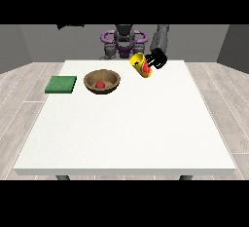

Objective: Pick the cup and pour the ball into the bowl, then pick the bowl and place it on the pad

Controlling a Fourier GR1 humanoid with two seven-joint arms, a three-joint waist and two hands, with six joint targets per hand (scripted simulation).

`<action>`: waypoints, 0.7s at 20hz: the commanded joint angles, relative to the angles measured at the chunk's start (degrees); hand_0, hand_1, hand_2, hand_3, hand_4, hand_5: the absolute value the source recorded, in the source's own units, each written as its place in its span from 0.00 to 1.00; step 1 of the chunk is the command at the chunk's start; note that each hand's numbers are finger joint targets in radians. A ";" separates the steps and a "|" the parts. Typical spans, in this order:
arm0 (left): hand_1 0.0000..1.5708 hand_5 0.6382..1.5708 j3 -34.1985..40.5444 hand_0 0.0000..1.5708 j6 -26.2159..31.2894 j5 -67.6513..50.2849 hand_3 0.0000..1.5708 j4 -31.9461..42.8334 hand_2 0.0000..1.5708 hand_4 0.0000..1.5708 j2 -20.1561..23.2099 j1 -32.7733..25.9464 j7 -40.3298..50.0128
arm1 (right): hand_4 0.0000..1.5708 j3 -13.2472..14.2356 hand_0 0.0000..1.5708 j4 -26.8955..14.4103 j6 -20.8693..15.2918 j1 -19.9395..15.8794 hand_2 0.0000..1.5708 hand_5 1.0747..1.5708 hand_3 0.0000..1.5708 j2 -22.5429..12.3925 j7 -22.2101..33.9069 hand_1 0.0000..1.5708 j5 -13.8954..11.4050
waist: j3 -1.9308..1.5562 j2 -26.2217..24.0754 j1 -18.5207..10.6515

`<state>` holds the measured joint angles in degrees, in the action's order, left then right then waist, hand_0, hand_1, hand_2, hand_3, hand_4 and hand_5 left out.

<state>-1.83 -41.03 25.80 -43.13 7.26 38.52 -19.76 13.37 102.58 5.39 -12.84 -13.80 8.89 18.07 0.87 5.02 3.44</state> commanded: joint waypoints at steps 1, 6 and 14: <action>0.87 1.00 6.23 0.87 10.26 -16.02 1.00 -6.72 1.00 0.63 -6.89 -0.59 -5.14 | 0.29 -0.19 0.00 0.85 -0.56 0.03 0.00 0.99 0.00 0.42 -0.01 0.00 -0.23 | 0.59 1.32 -1.52; 0.26 1.00 14.19 0.26 29.23 -31.79 0.00 -11.33 0.00 0.17 -4.05 -0.75 -14.03 | 0.34 -1.15 0.00 2.65 -4.61 -0.71 0.00 0.99 0.00 3.27 -0.04 0.00 -2.06 | -0.10 6.39 -7.50; 0.00 0.97 23.15 0.00 51.08 -42.14 0.00 -3.77 0.00 0.00 12.27 2.45 -15.27 | 0.31 -7.15 0.00 8.95 -10.11 -1.79 0.00 0.99 0.00 6.06 2.38 0.00 -9.20 | -0.78 13.05 -5.21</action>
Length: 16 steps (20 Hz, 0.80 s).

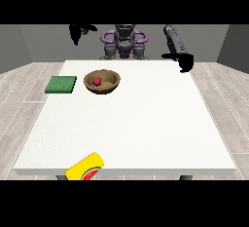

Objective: Pick the cup and pour the ball into the bowl, then pick the bowl and place it on the pad

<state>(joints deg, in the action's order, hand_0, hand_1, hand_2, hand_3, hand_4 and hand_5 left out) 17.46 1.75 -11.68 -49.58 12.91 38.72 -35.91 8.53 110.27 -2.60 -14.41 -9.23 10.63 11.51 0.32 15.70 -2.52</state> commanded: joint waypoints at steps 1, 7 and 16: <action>0.00 0.97 2.96 0.00 9.62 -4.22 0.00 2.56 0.00 0.00 7.64 1.98 2.16 | 0.31 -1.59 0.00 -1.88 -0.32 -0.23 0.00 0.99 0.00 1.36 -1.53 0.00 -1.26 | -0.29 1.92 0.95; 0.00 0.94 3.35 0.00 10.68 -4.74 0.00 -0.73 0.00 0.00 17.36 10.86 13.76 | 0.29 1.05 0.00 -16.35 0.28 -1.54 0.00 0.99 0.00 3.21 -10.19 0.00 -1.22 | -0.46 3.51 -1.92; 0.00 0.96 3.93 0.00 10.88 -4.76 0.00 -2.76 0.00 0.00 23.75 13.68 19.52 | 0.22 4.67 0.00 -35.29 6.89 -4.03 0.00 1.00 0.00 2.93 -20.05 0.00 3.06 | -0.38 3.73 0.39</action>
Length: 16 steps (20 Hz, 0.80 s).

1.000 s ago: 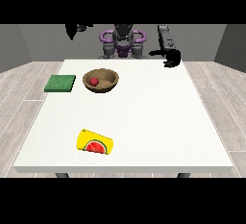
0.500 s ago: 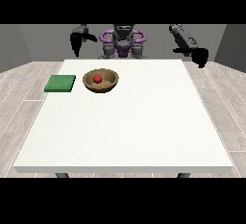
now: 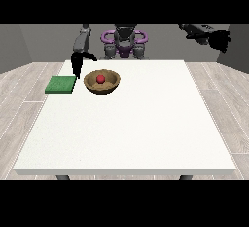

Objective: Pick the cup and pour the ball into the bowl, then pick the bowl and place it on the pad

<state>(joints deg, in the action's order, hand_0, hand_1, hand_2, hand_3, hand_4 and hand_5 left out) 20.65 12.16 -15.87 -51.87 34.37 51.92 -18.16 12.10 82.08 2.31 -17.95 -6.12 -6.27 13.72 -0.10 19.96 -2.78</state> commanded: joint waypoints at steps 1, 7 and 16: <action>0.00 0.97 1.04 0.00 2.08 -0.94 0.00 -0.78 0.00 0.00 5.69 3.09 4.45 | 0.21 2.46 0.00 -8.35 2.59 -2.87 0.00 1.00 0.00 -2.14 -1.95 0.00 1.68 | 0.03 -0.42 -0.12; 0.00 0.97 0.29 0.00 1.62 -3.08 0.00 -5.46 0.00 0.00 5.55 7.34 9.51 | 0.20 4.68 0.00 -23.76 3.23 -8.30 0.00 1.00 0.00 -1.33 -11.03 0.00 1.14 | 0.00 2.03 -2.49; 0.00 0.96 0.94 0.00 2.24 -4.85 0.00 -6.39 0.00 0.00 7.59 8.02 12.77 | 0.26 7.34 0.00 -35.19 1.59 -15.88 0.00 1.00 0.00 -2.82 -11.38 0.00 2.60 | 0.03 1.69 -2.57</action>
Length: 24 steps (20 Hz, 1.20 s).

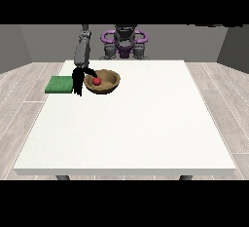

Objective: Pick the cup and pour the ball into the bowl, then pick the bowl and place it on the pad

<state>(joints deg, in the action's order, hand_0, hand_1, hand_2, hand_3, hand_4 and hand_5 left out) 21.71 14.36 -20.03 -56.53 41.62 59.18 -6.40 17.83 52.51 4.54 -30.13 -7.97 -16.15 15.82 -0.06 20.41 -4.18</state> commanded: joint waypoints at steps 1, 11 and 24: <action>0.00 0.96 -1.31 0.00 -1.57 -0.99 0.00 -4.94 0.00 0.00 -1.54 0.95 3.11 | 0.24 2.41 0.00 -9.01 1.31 -2.20 0.00 1.00 0.00 -1.31 -5.27 0.00 0.55 | -0.05 1.05 -1.99; 0.00 0.96 -0.15 0.00 -0.15 -2.96 0.00 -4.82 0.00 0.00 3.13 6.36 5.92 | 0.20 1.08 0.00 -10.67 -1.77 -6.02 0.00 1.00 0.00 1.43 -8.40 0.00 -0.64 | -0.06 4.89 -2.97; 0.00 0.96 1.49 0.00 2.65 -4.43 0.00 -0.65 0.00 0.00 5.91 7.12 6.21 | 0.55 -2.57 1.00 -10.37 -12.23 -2.92 1.00 0.70 0.55 3.81 0.06 1.00 -5.85 | 0.08 3.83 -4.16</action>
<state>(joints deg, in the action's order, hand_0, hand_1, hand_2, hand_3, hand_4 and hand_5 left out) 22.17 16.12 -23.77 -58.44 45.56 65.38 -0.90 16.43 47.29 -6.37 -35.60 -6.00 -21.45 10.76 1.65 22.06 -8.04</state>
